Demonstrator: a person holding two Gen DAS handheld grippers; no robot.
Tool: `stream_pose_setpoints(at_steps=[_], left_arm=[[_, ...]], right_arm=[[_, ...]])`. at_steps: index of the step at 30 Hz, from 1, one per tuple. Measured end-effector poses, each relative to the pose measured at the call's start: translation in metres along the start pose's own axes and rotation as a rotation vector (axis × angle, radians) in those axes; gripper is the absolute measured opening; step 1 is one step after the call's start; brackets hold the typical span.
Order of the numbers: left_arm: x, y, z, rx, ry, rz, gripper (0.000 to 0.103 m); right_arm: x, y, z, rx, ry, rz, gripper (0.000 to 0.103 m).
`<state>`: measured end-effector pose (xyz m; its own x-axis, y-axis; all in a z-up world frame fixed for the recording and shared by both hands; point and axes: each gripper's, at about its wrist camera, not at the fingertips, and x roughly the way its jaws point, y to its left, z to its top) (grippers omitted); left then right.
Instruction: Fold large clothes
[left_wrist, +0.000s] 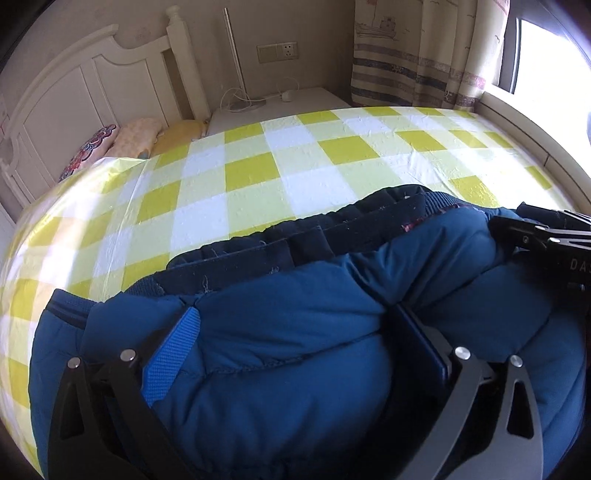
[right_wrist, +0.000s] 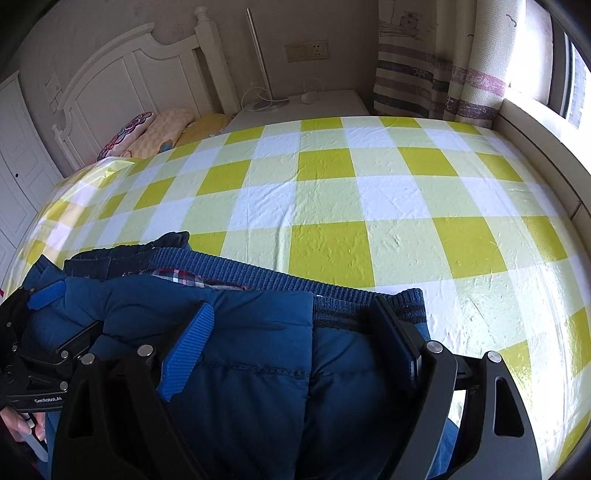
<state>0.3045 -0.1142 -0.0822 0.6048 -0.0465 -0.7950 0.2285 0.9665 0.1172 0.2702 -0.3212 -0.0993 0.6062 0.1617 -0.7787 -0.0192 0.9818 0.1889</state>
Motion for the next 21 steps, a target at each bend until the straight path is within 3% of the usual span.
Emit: stream_pose_setpoints(at_steps=[4,6,9,11,12,13,14,16,21], left_arm=[[-0.007,0.011,-0.001,-0.016,-0.001,-0.055,0.100],[-0.021,0.033,0.000,-0.075,-0.014,-0.086,0.100],[-0.037,0.083,-0.002,-0.137,-0.043,0.011,0.100],[-0.032,0.125,-0.012,-0.187,-0.008,0.072,0.100],[-0.024,0.147,-0.021,-0.234,0.025,0.067,0.100],[-0.019,0.164,-0.028,-0.291,0.045,0.011,0.100],[-0.014,0.183,-0.037,-0.387,0.046,-0.102,0.100],[-0.013,0.190,-0.041,-0.423,0.028,-0.133,0.100],[-0.013,0.173,-0.039,-0.348,0.030,-0.035,0.101]], right_arm=[[-0.001,0.001,0.000,-0.001,-0.002,-0.003,0.078],[-0.001,0.001,0.000,-0.003,-0.002,-0.002,0.078],[-0.001,0.001,0.000,-0.001,-0.003,0.002,0.078],[-0.001,0.000,0.000,-0.001,-0.003,0.002,0.078],[-0.001,0.000,0.000,-0.001,-0.003,0.002,0.078],[-0.001,0.000,0.000,0.000,-0.003,0.003,0.078],[-0.001,-0.001,0.000,0.002,-0.004,0.005,0.078],[0.000,-0.002,0.001,0.007,-0.007,0.011,0.078],[-0.001,-0.006,0.000,0.026,-0.015,0.037,0.079]])
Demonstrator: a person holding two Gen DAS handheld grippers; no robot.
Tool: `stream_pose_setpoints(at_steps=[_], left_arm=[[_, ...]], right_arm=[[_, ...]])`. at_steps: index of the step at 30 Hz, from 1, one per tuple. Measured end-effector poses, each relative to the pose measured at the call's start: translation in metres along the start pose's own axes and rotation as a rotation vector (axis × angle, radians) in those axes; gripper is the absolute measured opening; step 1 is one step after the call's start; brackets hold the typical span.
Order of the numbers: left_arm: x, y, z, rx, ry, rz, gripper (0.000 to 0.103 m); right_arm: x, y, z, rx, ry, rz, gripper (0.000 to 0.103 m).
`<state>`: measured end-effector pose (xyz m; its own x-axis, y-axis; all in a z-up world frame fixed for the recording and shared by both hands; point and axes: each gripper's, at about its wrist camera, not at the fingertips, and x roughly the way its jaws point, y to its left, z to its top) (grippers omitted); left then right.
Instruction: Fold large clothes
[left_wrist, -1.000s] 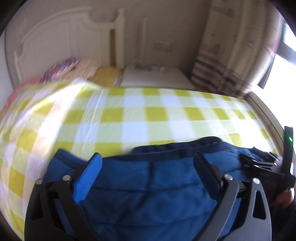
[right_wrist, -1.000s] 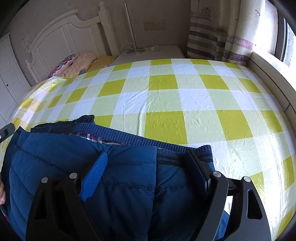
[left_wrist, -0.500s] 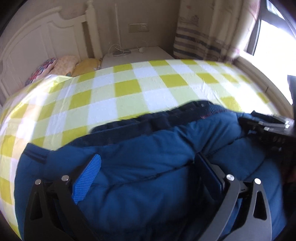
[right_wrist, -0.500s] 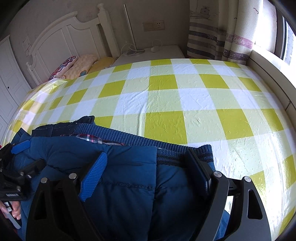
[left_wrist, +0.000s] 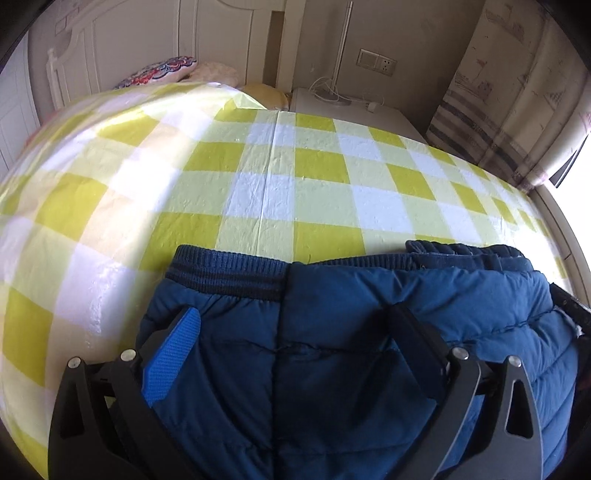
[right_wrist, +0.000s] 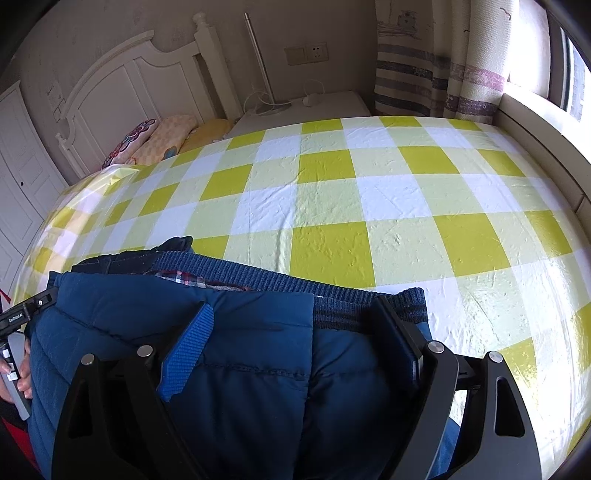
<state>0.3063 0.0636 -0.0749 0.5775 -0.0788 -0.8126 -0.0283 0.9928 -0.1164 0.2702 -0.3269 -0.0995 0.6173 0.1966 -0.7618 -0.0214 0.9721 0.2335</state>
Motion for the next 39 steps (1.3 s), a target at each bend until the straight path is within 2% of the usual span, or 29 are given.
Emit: stream_pose_setpoints(at_steps=[2,4,6,7,8,10,12,13,14,16,17,18,20,22,25,27,29,30,33,36,39], left_arm=[[-0.002,-0.001,0.000,-0.007,-0.004,-0.006,0.101],[-0.003,-0.003,-0.001,-0.008,-0.009,-0.004,0.101],[-0.004,-0.004,-0.001,-0.003,-0.010,0.004,0.101],[-0.003,-0.005,0.000,-0.001,-0.010,0.008,0.101],[-0.003,-0.005,0.000,0.003,-0.009,0.015,0.101],[-0.001,-0.007,0.002,0.008,-0.008,0.022,0.101],[0.000,-0.008,0.002,0.013,-0.006,0.027,0.101],[0.000,-0.009,0.002,0.014,-0.005,0.029,0.101],[0.000,-0.009,0.002,0.016,-0.005,0.032,0.101],[0.001,-0.009,0.002,0.018,-0.005,0.036,0.101],[0.000,-0.009,0.002,0.019,-0.006,0.037,0.101],[0.000,-0.009,0.001,0.019,-0.006,0.040,0.101],[0.000,-0.010,0.002,0.021,-0.011,0.045,0.101],[0.000,-0.011,0.001,0.028,-0.007,0.052,0.101],[-0.001,-0.010,0.001,0.024,-0.012,0.049,0.101],[-0.001,-0.009,0.001,0.024,-0.011,0.048,0.101],[-0.001,-0.009,0.001,0.023,-0.011,0.046,0.101],[-0.001,-0.009,0.000,0.021,-0.010,0.043,0.101],[-0.001,-0.009,0.000,0.020,-0.012,0.041,0.101],[-0.001,-0.008,0.000,0.021,-0.011,0.041,0.101],[-0.001,-0.008,0.000,0.014,-0.008,0.034,0.101]], right_arm=[[-0.001,-0.001,0.000,0.006,-0.003,0.010,0.079],[-0.001,0.004,0.001,-0.013,0.006,-0.020,0.079],[-0.006,0.018,0.002,-0.073,0.005,-0.120,0.082],[-0.015,0.031,0.001,-0.114,-0.014,-0.208,0.083],[-0.026,0.044,-0.001,-0.141,-0.045,-0.248,0.083],[-0.052,0.071,-0.007,-0.187,-0.115,-0.164,0.087],[-0.071,0.103,-0.014,-0.262,-0.163,-0.134,0.096],[-0.077,0.121,-0.019,-0.307,-0.181,-0.113,0.096],[-0.076,0.138,-0.025,-0.352,-0.171,-0.074,0.096],[-0.053,0.165,-0.039,-0.438,-0.082,-0.009,0.096],[-0.028,0.176,-0.050,-0.492,0.003,-0.022,0.096],[-0.015,0.178,-0.056,-0.501,0.035,-0.032,0.096],[-0.012,0.172,-0.054,-0.468,0.048,-0.005,0.096],[-0.016,0.161,-0.050,-0.428,0.047,0.009,0.092],[-0.034,0.136,-0.045,-0.347,-0.007,-0.055,0.092],[-0.046,0.105,-0.038,-0.252,-0.036,-0.112,0.093],[-0.046,0.072,-0.036,-0.166,-0.028,-0.172,0.093],[-0.043,0.053,-0.037,-0.124,-0.010,-0.170,0.094],[-0.034,0.025,-0.037,-0.029,0.016,-0.043,0.095],[-0.026,0.038,-0.038,-0.088,0.022,-0.102,0.097],[-0.023,0.031,-0.037,-0.063,0.022,-0.065,0.098]])
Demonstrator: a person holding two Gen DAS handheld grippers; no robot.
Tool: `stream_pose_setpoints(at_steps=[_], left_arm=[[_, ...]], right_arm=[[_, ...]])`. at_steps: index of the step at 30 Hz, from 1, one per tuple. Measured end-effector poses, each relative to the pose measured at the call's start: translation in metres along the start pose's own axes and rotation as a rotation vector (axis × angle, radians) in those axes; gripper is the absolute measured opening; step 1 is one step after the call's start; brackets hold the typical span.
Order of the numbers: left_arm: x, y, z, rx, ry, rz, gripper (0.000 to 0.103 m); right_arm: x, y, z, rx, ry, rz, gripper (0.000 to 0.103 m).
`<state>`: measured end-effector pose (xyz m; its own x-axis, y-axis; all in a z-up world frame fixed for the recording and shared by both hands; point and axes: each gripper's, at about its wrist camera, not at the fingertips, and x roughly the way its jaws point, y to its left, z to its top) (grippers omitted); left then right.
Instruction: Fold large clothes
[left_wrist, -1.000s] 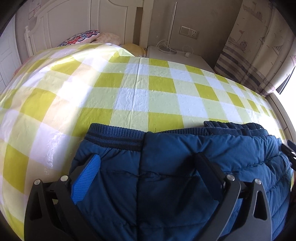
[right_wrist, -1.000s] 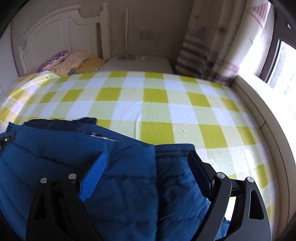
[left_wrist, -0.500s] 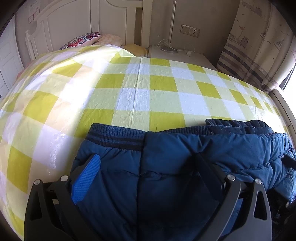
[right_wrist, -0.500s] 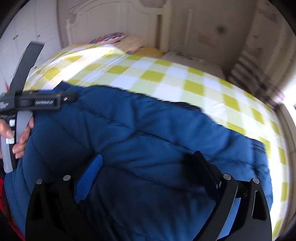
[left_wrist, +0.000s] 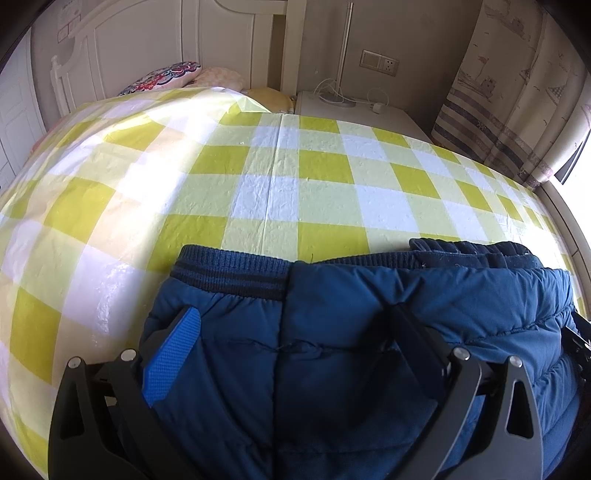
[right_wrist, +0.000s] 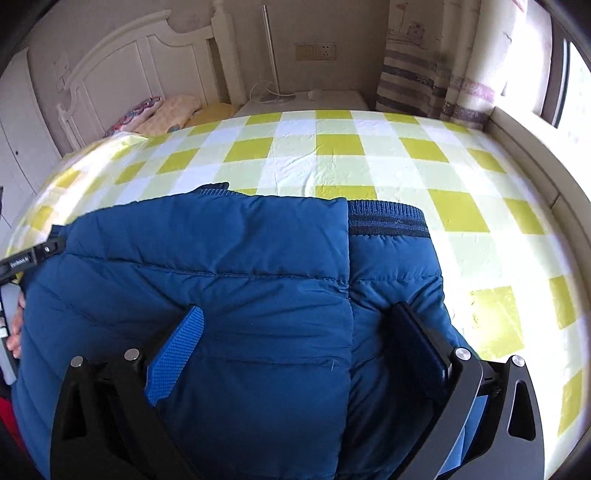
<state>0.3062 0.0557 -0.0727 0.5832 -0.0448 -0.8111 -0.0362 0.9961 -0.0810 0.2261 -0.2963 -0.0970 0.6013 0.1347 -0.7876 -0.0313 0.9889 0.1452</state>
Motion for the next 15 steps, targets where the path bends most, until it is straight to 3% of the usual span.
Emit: stream_pose_setpoints(at_steps=[6,9,10,13,15], left_arm=[[0.001,-0.001,0.002,0.001,0.010,0.007,0.101],[-0.018,-0.009,-0.002,0.023,-0.025,0.117,0.100],[-0.034,-0.016,-0.008,0.039,-0.063,0.115,0.100],[-0.073,-0.044,-0.026,0.107,-0.126,0.006,0.100],[-0.087,-0.069,-0.040,0.183,-0.166,0.004,0.101]], right_arm=[[-0.001,-0.003,-0.001,0.002,0.004,0.002,0.098],[-0.023,0.010,-0.004,-0.031,-0.028,-0.085,0.098],[-0.034,0.016,-0.006,-0.039,-0.051,-0.078,0.098],[-0.062,0.049,-0.011,-0.123,-0.108,-0.015,0.098],[-0.073,0.081,-0.016,-0.233,-0.126,-0.008,0.098]])
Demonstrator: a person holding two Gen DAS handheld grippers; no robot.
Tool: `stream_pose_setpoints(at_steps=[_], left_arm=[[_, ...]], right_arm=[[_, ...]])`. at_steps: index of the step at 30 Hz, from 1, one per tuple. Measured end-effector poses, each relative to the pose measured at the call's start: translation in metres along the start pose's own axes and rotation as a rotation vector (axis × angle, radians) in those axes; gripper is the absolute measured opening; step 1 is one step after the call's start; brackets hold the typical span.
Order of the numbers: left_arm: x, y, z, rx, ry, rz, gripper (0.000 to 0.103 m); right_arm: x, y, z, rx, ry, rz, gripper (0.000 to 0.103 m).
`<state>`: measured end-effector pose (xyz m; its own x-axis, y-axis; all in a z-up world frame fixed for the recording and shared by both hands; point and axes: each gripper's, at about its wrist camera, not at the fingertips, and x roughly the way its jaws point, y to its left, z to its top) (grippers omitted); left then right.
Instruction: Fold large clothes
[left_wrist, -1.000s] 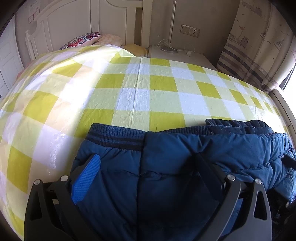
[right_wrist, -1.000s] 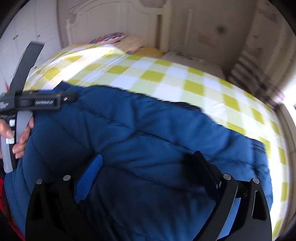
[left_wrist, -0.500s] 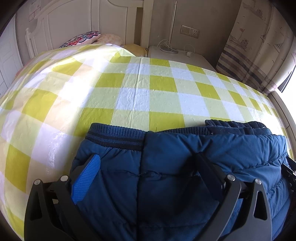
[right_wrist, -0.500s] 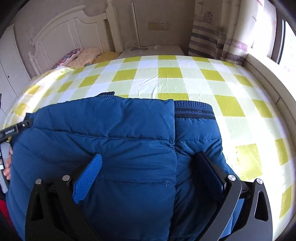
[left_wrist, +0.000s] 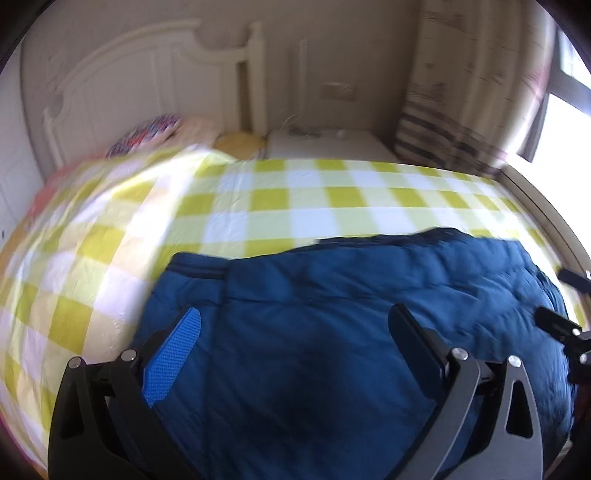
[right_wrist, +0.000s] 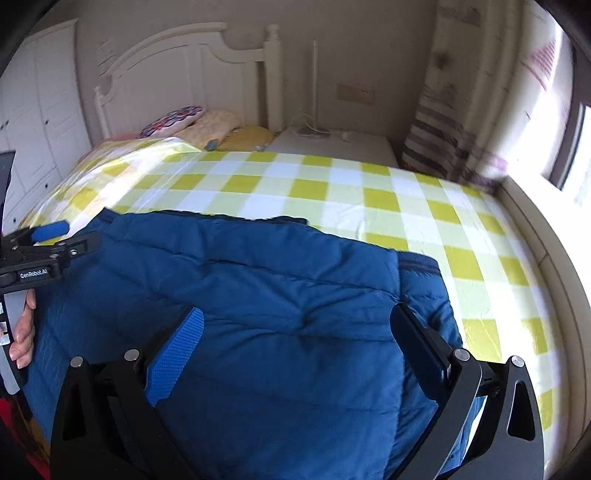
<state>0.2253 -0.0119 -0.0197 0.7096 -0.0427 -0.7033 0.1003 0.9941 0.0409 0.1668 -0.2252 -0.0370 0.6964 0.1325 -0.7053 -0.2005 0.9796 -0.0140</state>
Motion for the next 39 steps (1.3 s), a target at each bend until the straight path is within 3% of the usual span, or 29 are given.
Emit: stream_pose_setpoints(at_steps=[2,4,9,20,24,27,29,31,32,35,37,39], left_arm=[[0.005,-0.027,-0.012,0.095,0.015,0.015,0.101],[0.032,-0.045,-0.029,0.159,0.084,0.076,0.101],[0.040,-0.032,-0.036,0.079,0.080,0.001,0.101],[0.040,-0.026,-0.036,0.058,0.080,-0.024,0.101],[0.010,-0.009,-0.040,0.054,0.068,0.016,0.101],[-0.013,0.024,-0.054,0.011,0.036,0.082,0.101],[-0.007,0.047,-0.068,-0.024,0.060,0.114,0.101],[-0.005,0.059,-0.080,-0.062,0.019,0.049,0.101],[-0.005,0.056,-0.081,-0.057,0.006,0.066,0.101],[-0.001,0.044,-0.079,-0.011,0.004,0.120,0.101],[-0.003,0.048,-0.077,-0.030,0.018,0.104,0.101],[-0.011,0.049,-0.075,-0.069,0.032,0.128,0.100]], right_arm=[[0.006,0.027,-0.002,-0.093,0.042,0.014,0.098],[0.030,0.054,-0.019,-0.203,0.127,-0.023,0.098],[0.042,0.041,-0.026,-0.096,0.110,0.056,0.099],[0.039,0.033,-0.032,-0.067,0.092,0.086,0.098],[0.020,0.024,-0.031,-0.064,0.080,0.025,0.098],[0.002,-0.011,-0.036,0.026,0.046,-0.028,0.098],[0.004,-0.034,-0.044,0.091,0.053,-0.075,0.098],[0.012,-0.056,-0.055,0.193,0.056,0.003,0.098],[0.016,-0.061,-0.058,0.221,0.051,0.028,0.099],[0.019,-0.057,-0.056,0.201,0.058,0.004,0.099],[0.018,-0.059,-0.056,0.212,0.066,0.013,0.098],[0.008,-0.054,-0.055,0.211,0.059,-0.033,0.098]])
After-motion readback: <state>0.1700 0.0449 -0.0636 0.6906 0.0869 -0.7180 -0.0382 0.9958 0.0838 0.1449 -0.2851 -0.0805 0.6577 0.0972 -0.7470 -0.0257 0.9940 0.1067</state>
